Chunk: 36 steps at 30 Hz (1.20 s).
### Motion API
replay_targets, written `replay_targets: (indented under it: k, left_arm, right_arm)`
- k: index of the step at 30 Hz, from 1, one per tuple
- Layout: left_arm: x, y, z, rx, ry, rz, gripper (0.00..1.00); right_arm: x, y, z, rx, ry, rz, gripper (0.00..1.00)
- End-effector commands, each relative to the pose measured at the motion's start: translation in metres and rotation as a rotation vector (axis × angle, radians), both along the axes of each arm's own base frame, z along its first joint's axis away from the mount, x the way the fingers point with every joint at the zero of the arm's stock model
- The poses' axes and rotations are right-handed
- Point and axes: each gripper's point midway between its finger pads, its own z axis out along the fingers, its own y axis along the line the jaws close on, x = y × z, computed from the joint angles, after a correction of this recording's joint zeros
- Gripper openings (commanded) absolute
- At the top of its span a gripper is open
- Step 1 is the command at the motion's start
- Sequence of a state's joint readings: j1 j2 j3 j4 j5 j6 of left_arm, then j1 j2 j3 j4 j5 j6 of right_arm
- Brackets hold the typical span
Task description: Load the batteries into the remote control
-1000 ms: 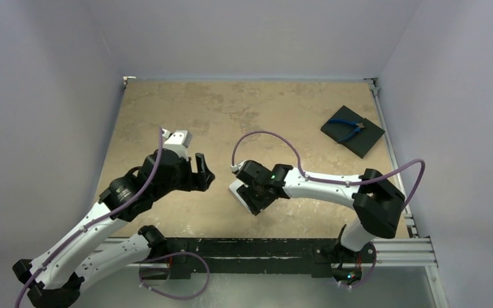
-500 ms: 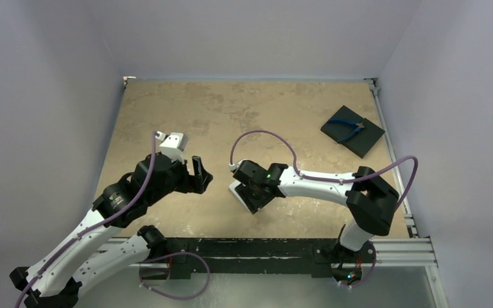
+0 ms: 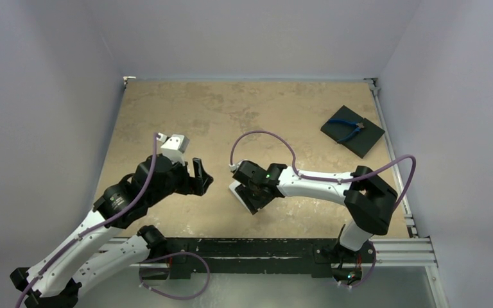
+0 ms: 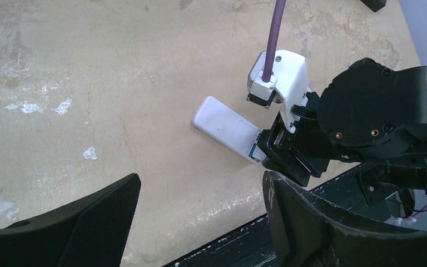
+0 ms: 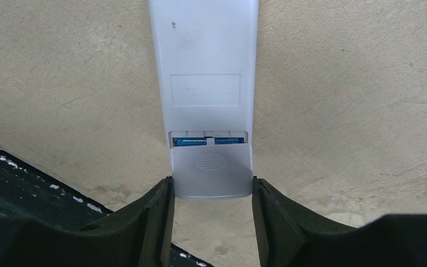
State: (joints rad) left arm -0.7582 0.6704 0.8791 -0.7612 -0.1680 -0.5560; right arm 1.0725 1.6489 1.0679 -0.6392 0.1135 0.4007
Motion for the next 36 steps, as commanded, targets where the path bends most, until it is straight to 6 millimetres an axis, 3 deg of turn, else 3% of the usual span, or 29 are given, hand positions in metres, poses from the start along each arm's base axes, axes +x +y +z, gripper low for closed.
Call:
replay_targets:
  k: [1,36]
  left_arm:
    - [0.0042,-0.0024,0.0065,-0.021,-0.034,-0.004,0.81]
    - [0.0021,-0.0004,0.0089,-0.035,-0.044,0.0,0.81]
  right_arm:
    - [0.0077,0.0105,0.0108,0.025,-0.025,-0.018,0.17]
    - [0.0037,0.0087,0.0082,-0.019,-0.035,-0.033,0.17]
